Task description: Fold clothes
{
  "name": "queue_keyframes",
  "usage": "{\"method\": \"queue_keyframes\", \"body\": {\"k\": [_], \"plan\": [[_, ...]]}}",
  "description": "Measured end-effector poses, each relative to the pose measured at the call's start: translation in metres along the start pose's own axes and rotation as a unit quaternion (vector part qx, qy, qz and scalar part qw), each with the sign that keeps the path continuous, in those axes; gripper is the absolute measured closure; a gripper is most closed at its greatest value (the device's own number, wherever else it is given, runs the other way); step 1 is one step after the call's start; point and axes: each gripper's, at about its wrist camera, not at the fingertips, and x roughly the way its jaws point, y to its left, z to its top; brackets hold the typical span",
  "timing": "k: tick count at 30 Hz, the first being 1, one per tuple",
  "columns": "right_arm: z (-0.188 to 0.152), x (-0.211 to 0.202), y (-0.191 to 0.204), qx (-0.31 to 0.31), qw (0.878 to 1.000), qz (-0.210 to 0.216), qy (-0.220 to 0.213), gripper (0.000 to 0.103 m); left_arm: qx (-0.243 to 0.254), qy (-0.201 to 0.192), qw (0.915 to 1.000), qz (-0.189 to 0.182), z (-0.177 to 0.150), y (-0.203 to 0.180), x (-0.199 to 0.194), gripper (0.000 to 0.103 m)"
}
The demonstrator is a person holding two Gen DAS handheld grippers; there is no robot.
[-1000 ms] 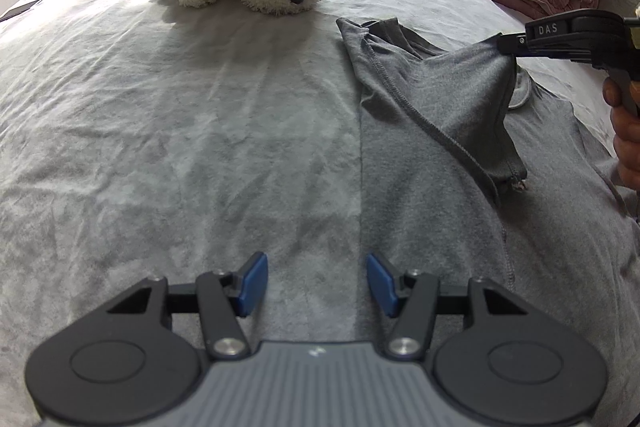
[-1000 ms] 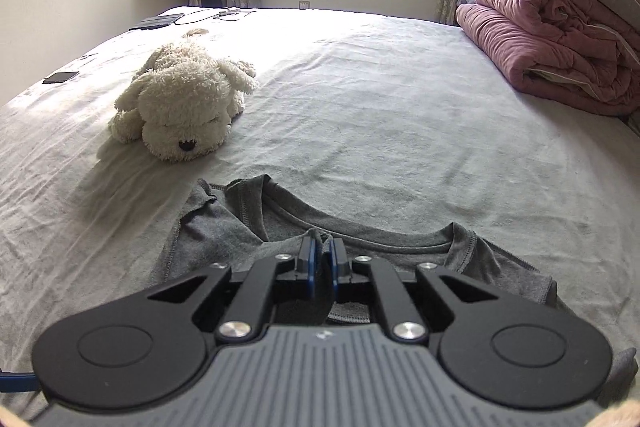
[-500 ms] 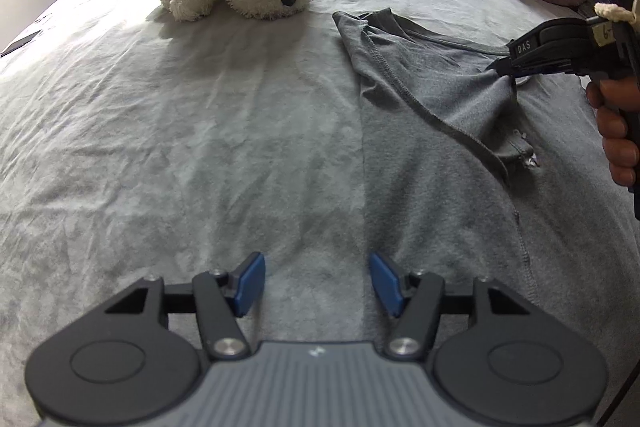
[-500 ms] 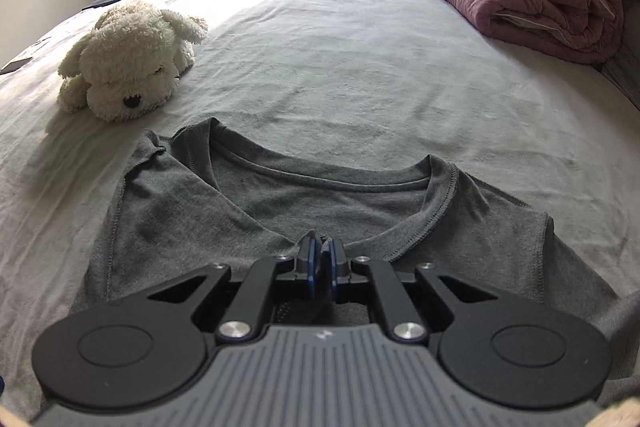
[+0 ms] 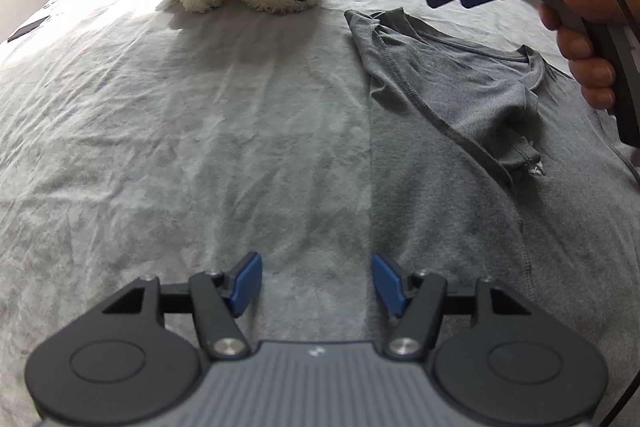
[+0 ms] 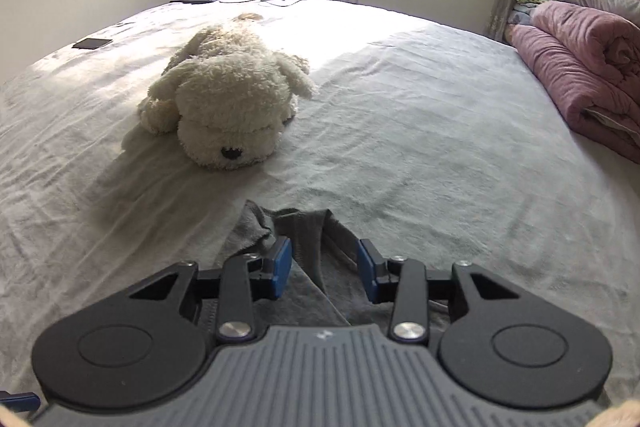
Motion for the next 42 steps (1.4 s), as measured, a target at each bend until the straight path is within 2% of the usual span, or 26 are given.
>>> {"method": "queue_keyframes", "body": {"k": [6, 9, 11, 12, 13, 17, 19, 21, 25, 28, 30, 32, 35, 37, 38, 42], "plan": [[0.032, 0.054, 0.038, -0.064, 0.997, 0.012, 0.031, 0.062, 0.003, 0.002, 1.0000, -0.006, -0.001, 0.002, -0.001, 0.040], [0.033, 0.083, 0.051, -0.112, 0.992, -0.004, 0.060, 0.063, 0.003, 0.004, 0.9999, -0.012, 0.000, 0.003, -0.001, 0.040], [0.028, 0.099, 0.055, -0.142, 0.986, -0.024, 0.089, 0.073, 0.002, 0.005, 0.9999, -0.015, 0.000, 0.004, -0.001, 0.040], [0.025, 0.102, 0.054, -0.146, 0.985, -0.025, 0.094, 0.089, 0.002, 0.006, 0.9999, -0.016, 0.000, 0.005, 0.000, 0.040], [0.026, 0.098, 0.049, -0.128, 0.988, -0.018, 0.080, 0.096, 0.002, 0.005, 0.9999, -0.015, -0.001, 0.004, -0.001, 0.040], [0.029, 0.083, 0.027, -0.040, 0.999, 0.008, 0.029, 0.099, 0.006, 0.002, 1.0000, -0.006, -0.003, 0.000, -0.001, 0.040], [0.028, 0.090, 0.011, 0.024, 0.999, 0.006, 0.032, 0.101, 0.009, -0.001, 1.0000, -0.001, -0.004, -0.002, -0.001, 0.040], [0.020, 0.102, 0.012, 0.023, 0.998, -0.014, 0.055, 0.102, 0.014, -0.003, 0.9999, 0.003, -0.005, -0.004, -0.001, 0.039], [0.012, 0.099, 0.017, -0.001, 0.999, -0.018, 0.039, 0.102, 0.017, -0.003, 0.9998, 0.004, -0.004, -0.004, -0.001, 0.039], [0.013, 0.093, 0.013, 0.004, 0.999, -0.026, 0.027, 0.101, 0.018, -0.002, 0.9998, 0.003, -0.003, -0.002, 0.000, 0.039], [0.013, 0.080, 0.004, 0.025, 1.000, -0.010, 0.006, 0.089, 0.017, -0.001, 0.9999, 0.001, -0.003, -0.001, 0.000, 0.039], [0.010, 0.065, -0.004, 0.042, 0.999, -0.003, -0.009, 0.087, 0.015, 0.001, 0.9999, -0.001, -0.003, 0.000, 0.000, 0.039], [0.001, 0.046, -0.018, 0.059, 0.998, -0.009, -0.006, 0.085, 0.016, 0.003, 0.9999, -0.002, -0.002, 0.001, 0.000, 0.039], [-0.010, 0.031, -0.030, 0.072, 0.997, -0.017, 0.003, 0.069, 0.015, 0.003, 0.9999, -0.003, -0.001, 0.001, 0.000, 0.039], [-0.017, 0.022, -0.036, 0.080, 0.997, -0.023, 0.003, 0.066, 0.015, 0.004, 0.9999, -0.003, -0.001, 0.001, 0.000, 0.039], [-0.053, -0.011, -0.065, 0.144, 0.989, -0.021, 0.016, 0.061, 0.015, 0.005, 0.9999, -0.001, -0.001, 0.000, 0.000, 0.039]]}}
